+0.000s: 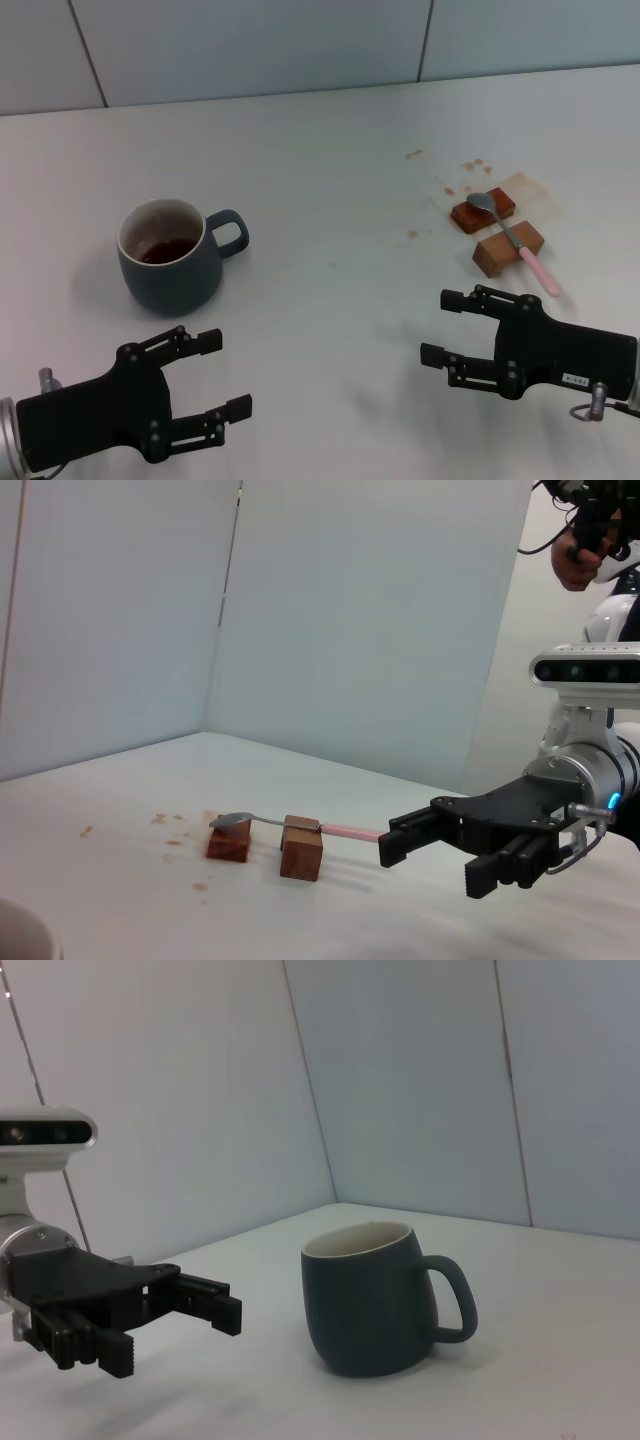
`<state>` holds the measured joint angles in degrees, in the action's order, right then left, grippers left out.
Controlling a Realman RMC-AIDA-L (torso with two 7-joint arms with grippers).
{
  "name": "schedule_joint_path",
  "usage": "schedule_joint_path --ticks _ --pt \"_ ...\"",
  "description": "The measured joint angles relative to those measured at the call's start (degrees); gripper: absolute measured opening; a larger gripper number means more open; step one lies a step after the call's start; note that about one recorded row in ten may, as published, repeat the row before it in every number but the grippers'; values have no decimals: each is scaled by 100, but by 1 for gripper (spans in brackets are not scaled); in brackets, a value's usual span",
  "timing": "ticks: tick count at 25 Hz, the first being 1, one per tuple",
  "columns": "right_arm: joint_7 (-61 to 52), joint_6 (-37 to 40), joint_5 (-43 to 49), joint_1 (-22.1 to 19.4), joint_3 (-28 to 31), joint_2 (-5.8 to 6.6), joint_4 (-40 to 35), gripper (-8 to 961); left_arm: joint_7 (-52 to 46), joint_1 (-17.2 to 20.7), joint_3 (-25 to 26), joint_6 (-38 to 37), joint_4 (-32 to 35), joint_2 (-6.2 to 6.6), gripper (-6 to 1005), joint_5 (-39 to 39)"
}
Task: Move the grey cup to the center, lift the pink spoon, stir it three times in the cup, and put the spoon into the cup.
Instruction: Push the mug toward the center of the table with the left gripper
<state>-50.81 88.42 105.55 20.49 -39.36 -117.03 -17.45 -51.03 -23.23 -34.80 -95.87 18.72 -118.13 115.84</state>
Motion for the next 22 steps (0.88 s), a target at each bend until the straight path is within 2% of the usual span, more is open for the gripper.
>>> schedule_joint_path --ticks 21,22 --pt "-56 48 1 -35 17 6 -4 773 -28 24 -4 242 -9 -7 802 -4" --pt "-57 52 1 -36 17 6 -4 773 -25 26 -8 247 -9 -7 760 -5"
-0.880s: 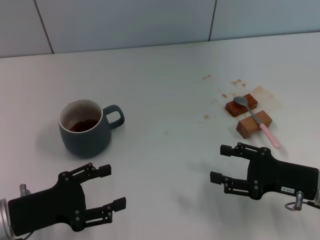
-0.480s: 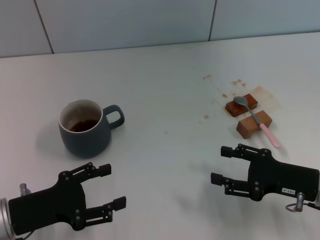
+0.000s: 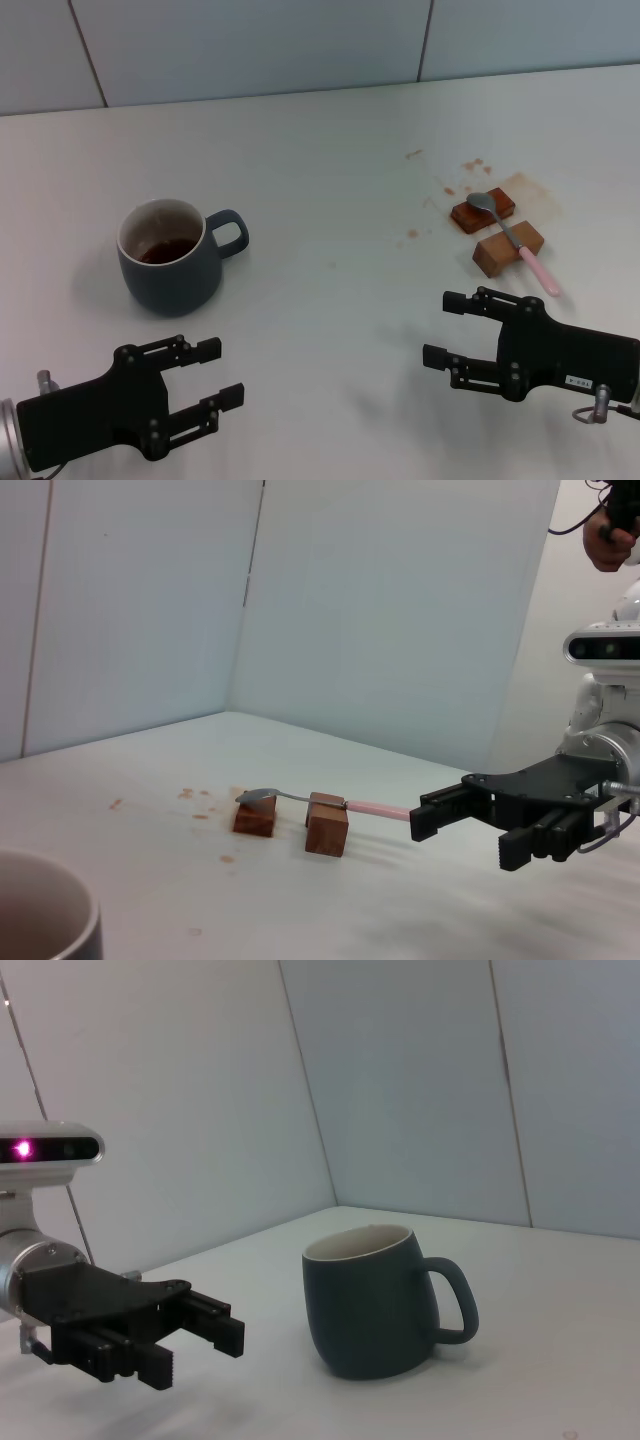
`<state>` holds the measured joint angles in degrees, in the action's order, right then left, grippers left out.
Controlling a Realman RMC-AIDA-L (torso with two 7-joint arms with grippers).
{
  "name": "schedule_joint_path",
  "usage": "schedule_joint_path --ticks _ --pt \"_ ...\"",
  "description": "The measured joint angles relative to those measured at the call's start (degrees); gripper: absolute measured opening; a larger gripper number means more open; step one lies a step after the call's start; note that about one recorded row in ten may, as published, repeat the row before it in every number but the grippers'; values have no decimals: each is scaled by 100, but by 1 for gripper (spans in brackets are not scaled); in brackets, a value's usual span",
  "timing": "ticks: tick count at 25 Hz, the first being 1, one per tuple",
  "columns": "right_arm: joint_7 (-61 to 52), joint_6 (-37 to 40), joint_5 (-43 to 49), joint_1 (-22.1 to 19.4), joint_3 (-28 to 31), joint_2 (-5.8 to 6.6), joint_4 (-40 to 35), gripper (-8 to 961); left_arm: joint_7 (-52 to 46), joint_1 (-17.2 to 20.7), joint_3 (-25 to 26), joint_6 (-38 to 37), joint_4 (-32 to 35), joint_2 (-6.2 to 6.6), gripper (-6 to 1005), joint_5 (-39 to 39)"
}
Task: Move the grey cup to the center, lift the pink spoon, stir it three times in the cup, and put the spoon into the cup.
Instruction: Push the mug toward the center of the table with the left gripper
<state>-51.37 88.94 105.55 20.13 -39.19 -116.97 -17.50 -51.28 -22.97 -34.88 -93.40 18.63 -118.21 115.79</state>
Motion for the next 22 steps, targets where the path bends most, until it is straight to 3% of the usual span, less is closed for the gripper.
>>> schedule_joint_path --ticks 10,16,22 --pt "-4 10 1 10 -1 0 0 772 59 -19 -18 15 0 -21 351 10" --pt "-4 10 0 25 -1 0 0 772 65 -32 20 23 0 -26 198 -41" --pt "-4 10 0 26 -1 0 1 772 65 -23 24 -35 -139 -27 48 -600"
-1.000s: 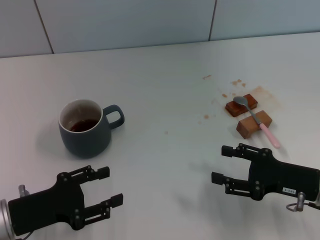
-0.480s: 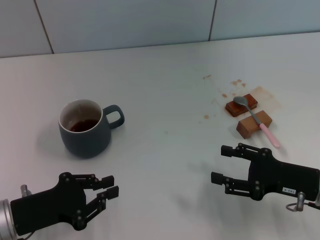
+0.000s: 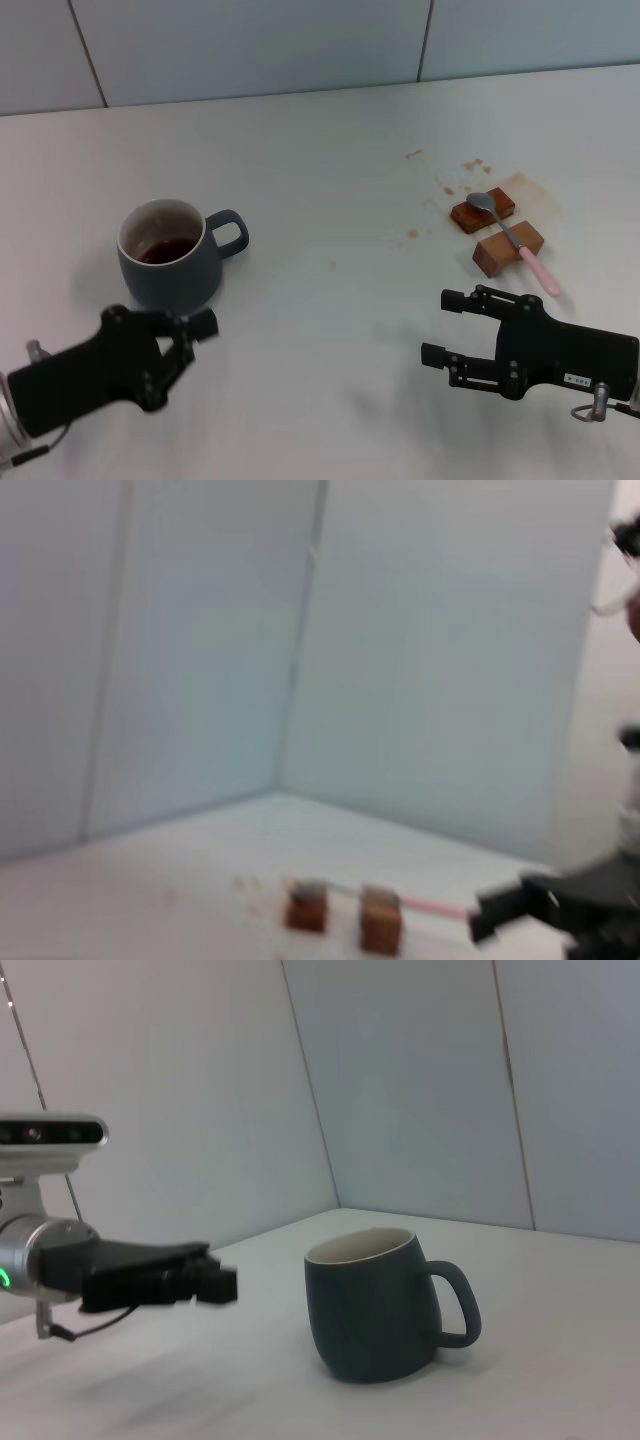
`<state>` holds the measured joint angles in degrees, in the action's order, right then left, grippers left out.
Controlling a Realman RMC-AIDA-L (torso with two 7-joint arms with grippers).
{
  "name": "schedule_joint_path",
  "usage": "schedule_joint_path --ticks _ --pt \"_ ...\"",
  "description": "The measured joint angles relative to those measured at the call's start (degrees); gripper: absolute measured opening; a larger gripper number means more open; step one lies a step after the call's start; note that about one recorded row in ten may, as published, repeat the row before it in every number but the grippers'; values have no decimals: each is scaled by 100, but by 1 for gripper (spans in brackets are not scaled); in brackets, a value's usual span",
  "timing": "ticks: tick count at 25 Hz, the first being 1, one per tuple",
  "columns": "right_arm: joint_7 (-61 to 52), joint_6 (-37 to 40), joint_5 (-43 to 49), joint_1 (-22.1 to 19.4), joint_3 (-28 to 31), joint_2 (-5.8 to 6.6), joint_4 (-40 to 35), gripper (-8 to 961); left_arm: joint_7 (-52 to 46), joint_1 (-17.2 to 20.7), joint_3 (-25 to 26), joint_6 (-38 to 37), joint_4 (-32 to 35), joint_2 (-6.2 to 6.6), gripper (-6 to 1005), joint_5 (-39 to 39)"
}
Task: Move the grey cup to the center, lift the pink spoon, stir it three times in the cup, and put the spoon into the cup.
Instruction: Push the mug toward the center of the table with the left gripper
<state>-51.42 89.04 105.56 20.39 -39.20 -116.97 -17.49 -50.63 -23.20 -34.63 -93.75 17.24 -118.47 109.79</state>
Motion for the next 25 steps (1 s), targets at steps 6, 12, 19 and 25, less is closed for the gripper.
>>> schedule_joint_path --ticks 6,12,19,25 --pt "0 5 0 -1 -19 0 0 772 515 252 12 -47 -146 -10 -2 -1533" --pt "-5 8 0 -1 -10 0 0 772 2868 422 59 614 -1009 -24 -2 -3483" --pt "-8 9 0 22 -21 -8 0 772 5896 96 1193 1435 -2367 -62 -2 -4248" --pt "-9 9 0 41 -41 -9 0 772 8411 -140 2086 1766 -3332 -69 -2 -4232"
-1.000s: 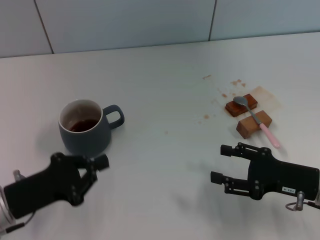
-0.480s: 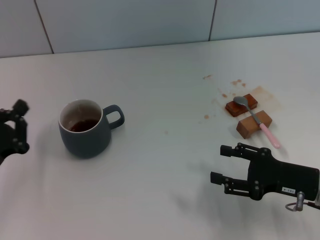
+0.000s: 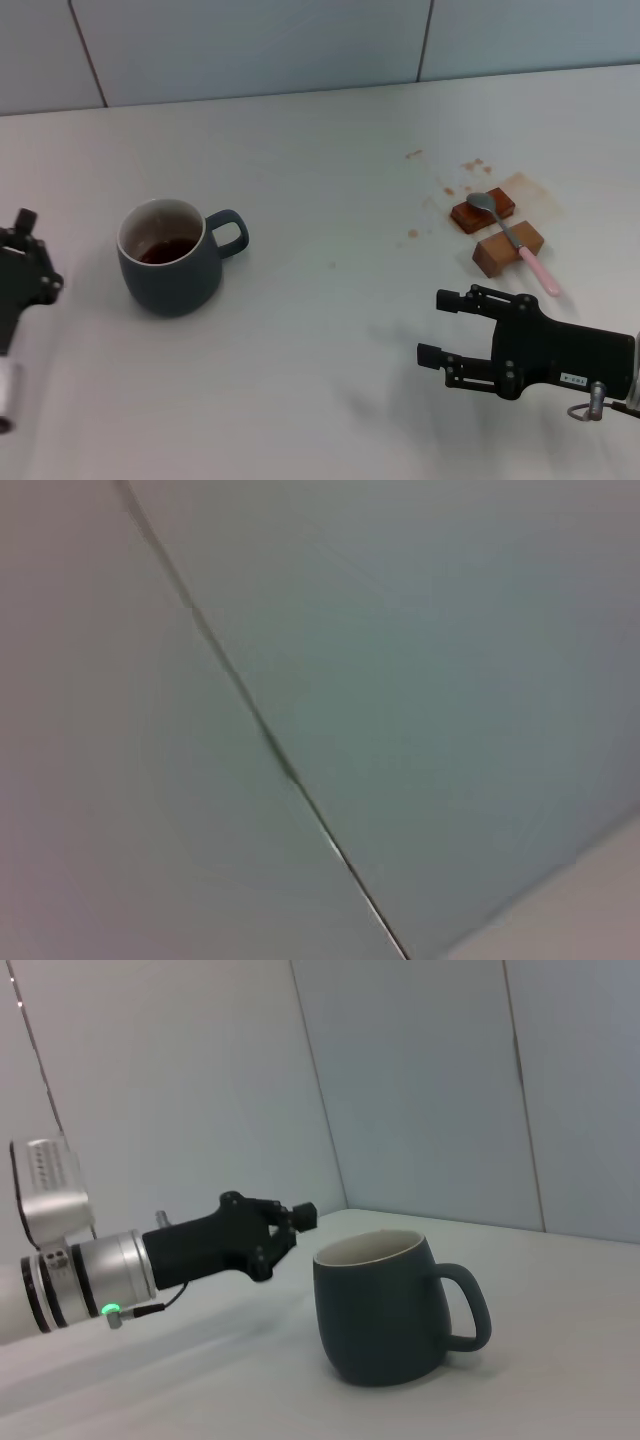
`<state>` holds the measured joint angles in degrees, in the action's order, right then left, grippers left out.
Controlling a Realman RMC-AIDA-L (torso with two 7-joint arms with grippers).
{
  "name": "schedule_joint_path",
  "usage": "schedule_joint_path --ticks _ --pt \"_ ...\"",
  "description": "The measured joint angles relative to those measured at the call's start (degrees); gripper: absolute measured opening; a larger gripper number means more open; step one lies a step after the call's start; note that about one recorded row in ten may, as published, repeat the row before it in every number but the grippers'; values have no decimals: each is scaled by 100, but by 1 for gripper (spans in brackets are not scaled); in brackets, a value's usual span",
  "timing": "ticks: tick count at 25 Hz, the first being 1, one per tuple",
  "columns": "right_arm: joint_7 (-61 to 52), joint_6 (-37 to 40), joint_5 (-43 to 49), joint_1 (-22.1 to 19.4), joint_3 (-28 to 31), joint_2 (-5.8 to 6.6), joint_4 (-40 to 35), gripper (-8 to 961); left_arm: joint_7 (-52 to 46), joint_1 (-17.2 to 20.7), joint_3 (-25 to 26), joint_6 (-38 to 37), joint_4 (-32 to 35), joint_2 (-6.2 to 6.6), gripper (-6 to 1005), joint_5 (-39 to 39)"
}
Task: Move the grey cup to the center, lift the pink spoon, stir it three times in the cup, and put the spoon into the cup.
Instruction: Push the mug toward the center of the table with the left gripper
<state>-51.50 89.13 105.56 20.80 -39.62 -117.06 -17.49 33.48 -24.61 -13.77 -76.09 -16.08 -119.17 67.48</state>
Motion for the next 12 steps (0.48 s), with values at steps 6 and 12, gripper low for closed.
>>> schedule_joint_path --ticks 6,12 --pt "0 22 0 -12 -2 0 0 772 1503 -179 331 277 -705 -1 -1 35" --pt "1 92 0 -39 -3 7 0 772 2370 -337 791 677 -1229 0 -1 50"
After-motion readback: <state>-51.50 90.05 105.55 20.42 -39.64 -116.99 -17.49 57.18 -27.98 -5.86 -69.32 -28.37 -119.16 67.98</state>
